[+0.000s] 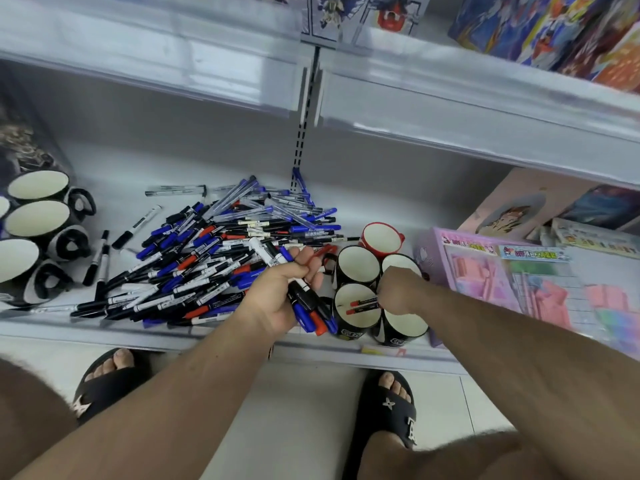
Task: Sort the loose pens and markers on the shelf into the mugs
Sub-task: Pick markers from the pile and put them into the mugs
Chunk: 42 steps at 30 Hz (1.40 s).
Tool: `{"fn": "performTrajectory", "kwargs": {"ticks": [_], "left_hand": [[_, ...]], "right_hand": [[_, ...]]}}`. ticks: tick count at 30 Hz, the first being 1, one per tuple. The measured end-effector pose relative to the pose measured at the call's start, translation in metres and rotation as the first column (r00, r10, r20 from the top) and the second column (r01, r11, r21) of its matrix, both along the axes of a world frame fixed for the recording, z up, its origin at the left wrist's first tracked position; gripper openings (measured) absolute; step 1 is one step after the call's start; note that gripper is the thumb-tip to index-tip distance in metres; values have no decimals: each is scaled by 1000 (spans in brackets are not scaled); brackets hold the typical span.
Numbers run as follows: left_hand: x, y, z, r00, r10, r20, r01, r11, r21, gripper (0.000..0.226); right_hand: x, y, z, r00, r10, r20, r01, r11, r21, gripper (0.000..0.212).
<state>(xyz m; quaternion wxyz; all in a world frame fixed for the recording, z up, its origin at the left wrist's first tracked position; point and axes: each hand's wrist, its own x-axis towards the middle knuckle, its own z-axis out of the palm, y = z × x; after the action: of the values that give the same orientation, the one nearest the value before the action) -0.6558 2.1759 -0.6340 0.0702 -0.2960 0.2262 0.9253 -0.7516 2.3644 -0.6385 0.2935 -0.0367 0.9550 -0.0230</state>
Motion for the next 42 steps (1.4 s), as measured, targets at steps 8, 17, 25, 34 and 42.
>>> {"fn": "performTrajectory", "kwargs": {"ticks": [8,17,25,34,42], "left_hand": [[10,-8,9,989,-26,-148,41,994,104,40],[10,-12,13,964,36,-263,21,977,210,41],[3,-12,36,879,199,-433,-34,933,359,42],[4,-9,51,862,67,-503,16,987,160,50],[-1,-16,47,943,104,-315,-45,981,189,31]], "right_hand": [[-3,0,-37,971,-158,179,161,987,-6,28],[30,-44,54,962,-270,35,245,799,-549,23],[89,-59,116,940,-38,338,265,704,-659,35],[90,-54,114,973,-45,227,196,682,-705,16],[74,-34,128,980,-183,-76,74,693,-717,21]]}}
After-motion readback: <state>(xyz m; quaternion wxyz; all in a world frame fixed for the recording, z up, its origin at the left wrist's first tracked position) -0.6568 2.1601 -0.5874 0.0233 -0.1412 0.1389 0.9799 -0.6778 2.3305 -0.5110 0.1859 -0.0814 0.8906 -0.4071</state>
